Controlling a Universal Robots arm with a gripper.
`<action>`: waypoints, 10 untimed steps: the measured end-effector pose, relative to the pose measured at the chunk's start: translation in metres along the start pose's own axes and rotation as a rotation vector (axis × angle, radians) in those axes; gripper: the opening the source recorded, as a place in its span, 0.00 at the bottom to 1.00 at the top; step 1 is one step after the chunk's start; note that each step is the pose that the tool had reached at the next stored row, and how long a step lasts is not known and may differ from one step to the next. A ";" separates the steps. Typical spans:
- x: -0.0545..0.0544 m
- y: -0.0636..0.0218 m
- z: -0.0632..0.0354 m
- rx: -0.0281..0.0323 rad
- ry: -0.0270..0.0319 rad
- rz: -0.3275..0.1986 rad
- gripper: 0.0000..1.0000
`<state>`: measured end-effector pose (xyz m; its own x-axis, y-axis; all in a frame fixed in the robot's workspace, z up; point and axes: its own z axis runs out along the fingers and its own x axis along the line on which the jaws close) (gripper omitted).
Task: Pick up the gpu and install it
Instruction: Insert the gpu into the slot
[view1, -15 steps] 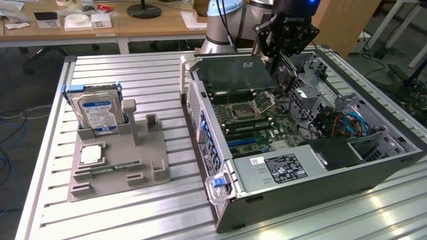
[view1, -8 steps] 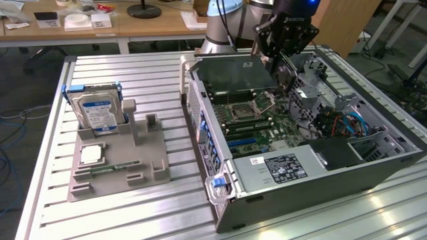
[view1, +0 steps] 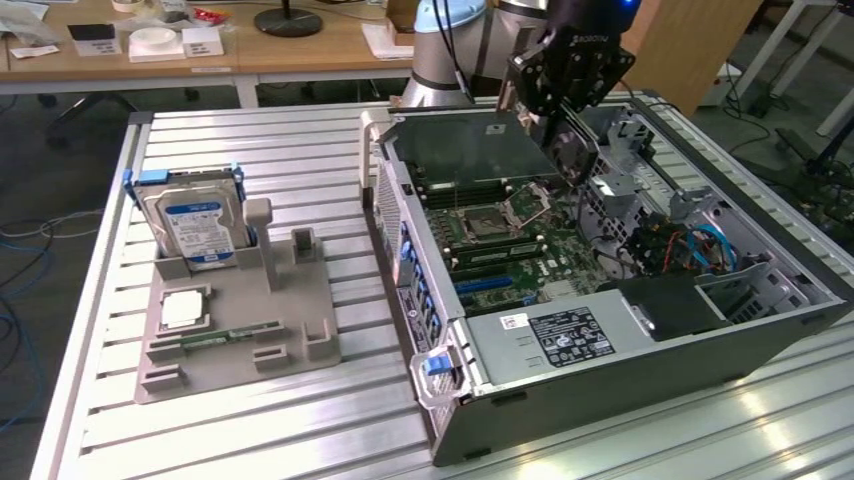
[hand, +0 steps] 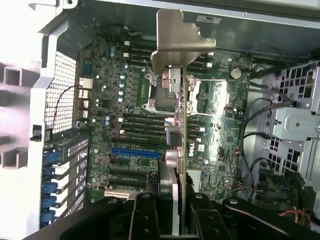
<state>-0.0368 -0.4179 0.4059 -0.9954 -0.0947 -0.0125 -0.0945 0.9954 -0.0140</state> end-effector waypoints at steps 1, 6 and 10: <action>0.000 0.0000 0.0000 -0.0001 -0.0002 -0.012 0.28; 0.000 -0.0001 0.0000 -0.0008 -0.0009 -0.061 0.28; 0.000 -0.0003 0.0000 -0.0013 -0.0014 -0.094 0.28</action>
<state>-0.0368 -0.4181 0.4058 -0.9821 -0.1879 -0.0125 -0.1877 0.9821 -0.0139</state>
